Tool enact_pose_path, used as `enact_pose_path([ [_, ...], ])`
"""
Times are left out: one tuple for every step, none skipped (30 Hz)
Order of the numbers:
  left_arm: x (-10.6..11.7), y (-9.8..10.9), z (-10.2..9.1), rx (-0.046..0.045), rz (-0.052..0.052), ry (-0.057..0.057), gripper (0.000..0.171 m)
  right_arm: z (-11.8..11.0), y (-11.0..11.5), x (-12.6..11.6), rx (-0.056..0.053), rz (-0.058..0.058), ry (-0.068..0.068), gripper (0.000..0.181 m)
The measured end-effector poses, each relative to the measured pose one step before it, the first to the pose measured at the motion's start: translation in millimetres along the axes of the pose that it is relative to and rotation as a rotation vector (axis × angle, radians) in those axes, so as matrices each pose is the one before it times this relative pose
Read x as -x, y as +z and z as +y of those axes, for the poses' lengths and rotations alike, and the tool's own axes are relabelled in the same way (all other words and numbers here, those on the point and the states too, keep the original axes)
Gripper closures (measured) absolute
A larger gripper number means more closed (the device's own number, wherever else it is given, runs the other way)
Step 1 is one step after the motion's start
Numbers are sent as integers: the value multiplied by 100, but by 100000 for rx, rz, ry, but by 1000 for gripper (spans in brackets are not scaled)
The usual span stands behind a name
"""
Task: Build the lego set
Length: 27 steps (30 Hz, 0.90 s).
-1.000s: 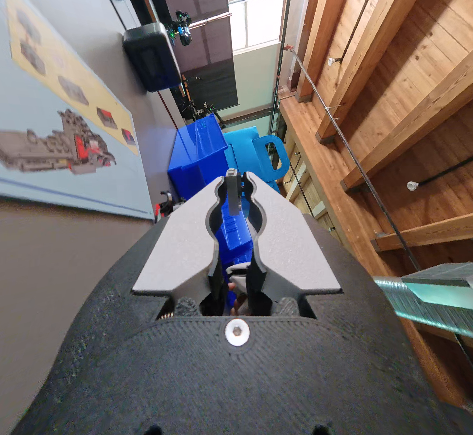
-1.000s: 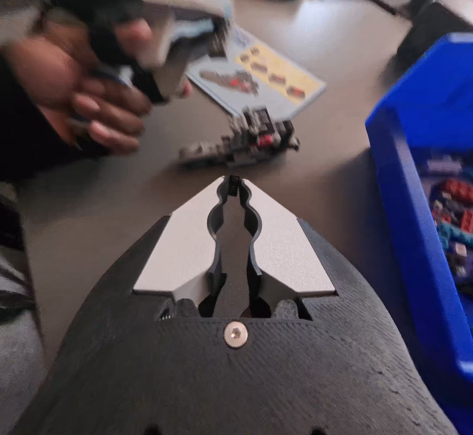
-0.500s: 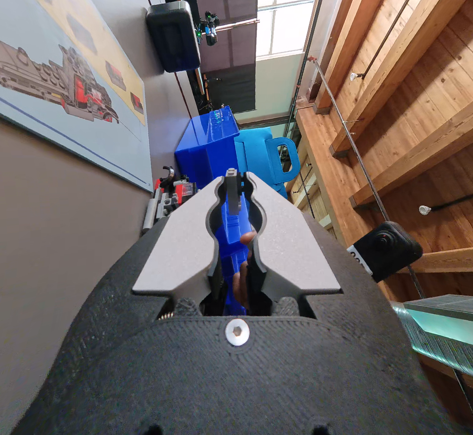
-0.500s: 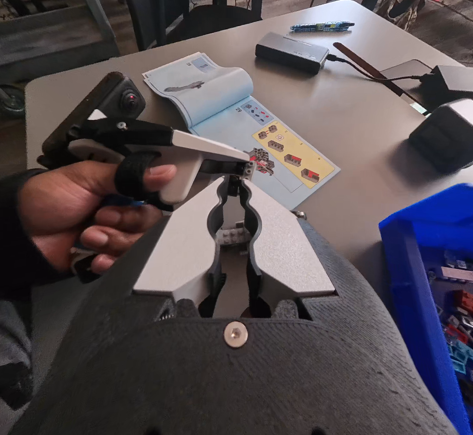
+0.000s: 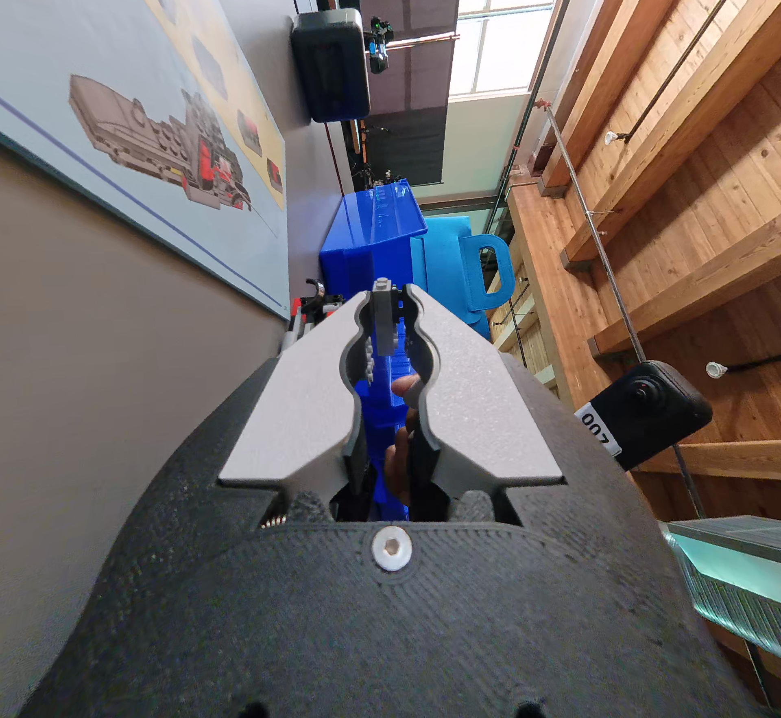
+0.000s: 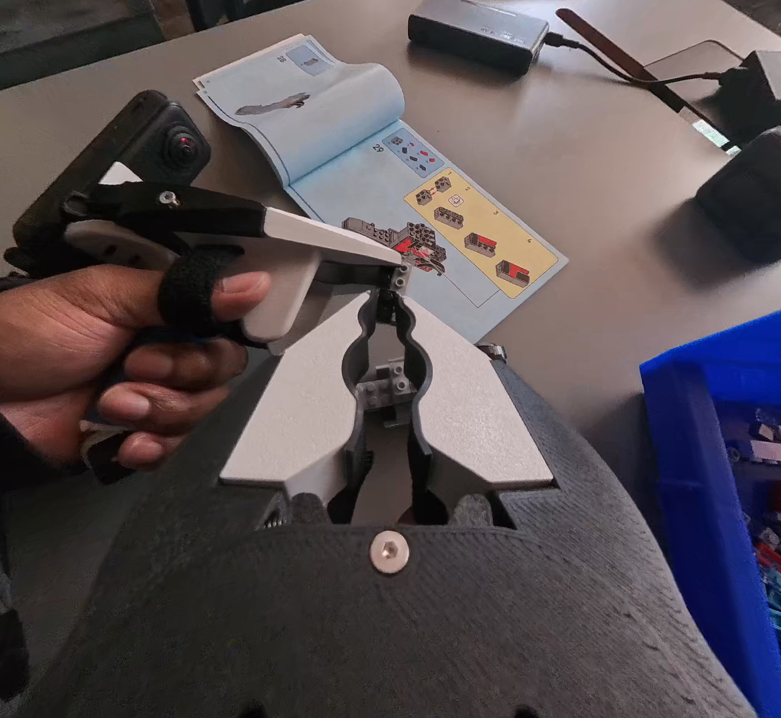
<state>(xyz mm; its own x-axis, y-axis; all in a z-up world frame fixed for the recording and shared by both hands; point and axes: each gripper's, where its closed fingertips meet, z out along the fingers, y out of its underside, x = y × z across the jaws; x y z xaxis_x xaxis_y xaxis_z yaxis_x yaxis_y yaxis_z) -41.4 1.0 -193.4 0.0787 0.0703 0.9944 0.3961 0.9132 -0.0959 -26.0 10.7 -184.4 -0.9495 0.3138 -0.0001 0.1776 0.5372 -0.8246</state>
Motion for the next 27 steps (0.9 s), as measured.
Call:
enact_pose_path([
  [47,-80,-45,-81,6,-320,157,-59,37,64,-97,75,76,173],
  [71,-74,-20,-146,-51,-474,157,-36,46,86,80,83,-136,173],
  [53,-68,5,-176,-35,-374,158,-15,52,46,231,301,-178,173],
  [68,-44,51,55,-176,-168,158,9,66,88,335,195,-160,173],
  [18,-23,88,201,-36,-171,158,26,78,82,352,227,-53,173],
  [-33,-23,74,104,28,-52,158,18,64,63,173,369,-43,173],
  [-57,0,72,187,97,145,158,18,59,90,135,129,-93,172],
  [-8,-11,76,296,-229,459,158,35,54,61,141,266,119,173],
  [23,-13,32,63,-306,186,158,78,59,35,384,210,175,173],
  [1,-19,-5,-117,-138,-96,158,72,45,-40,333,546,448,173],
  [-3,-16,-13,-81,-69,-34,158,77,42,-16,233,258,314,173],
  [23,-26,-12,-10,-266,-201,158,100,49,-5,408,75,319,173],
  [45,-11,-10,-39,-261,-27,158,43,9,-14,144,340,161,173],
  [9,0,-14,-145,54,-180,158,-4,-2,-63,-57,608,40,173],
  [-9,-1,6,-61,50,-291,158,-5,-13,-17,-4,368,-229,173],
  [-1,4,30,-9,-81,-143,158,11,17,-43,140,501,-223,172],
  [8,16,19,-46,-134,159,158,7,20,-32,127,468,-446,172],
  [0,4,30,-15,21,-62,158,-21,21,-2,-43,229,-311,172],
  [24,28,73,251,23,-302,158,5,25,36,3,-25,-100,171],
  [23,46,80,391,41,-300,158,-1,32,3,-30,6,71,171],
  [52,12,29,-32,-80,-535,158,39,44,36,114,-173,-4,171],
  [46,5,9,-35,-55,-445,158,27,38,11,57,-74,25,171],
  [9,4,24,119,79,-136,158,-28,17,23,-172,-102,-66,170],
  [0,4,-24,-112,-3,-151,158,-36,-4,5,-290,13,67,169],
  [-15,-2,-48,-154,100,-323,158,-48,-15,-33,-390,262,256,167],
  [0,-10,-33,-54,86,-414,158,-60,-39,-35,-445,78,291,165],
  [17,-10,-31,-50,30,-574,158,-29,-26,-60,-288,112,533,164],
])
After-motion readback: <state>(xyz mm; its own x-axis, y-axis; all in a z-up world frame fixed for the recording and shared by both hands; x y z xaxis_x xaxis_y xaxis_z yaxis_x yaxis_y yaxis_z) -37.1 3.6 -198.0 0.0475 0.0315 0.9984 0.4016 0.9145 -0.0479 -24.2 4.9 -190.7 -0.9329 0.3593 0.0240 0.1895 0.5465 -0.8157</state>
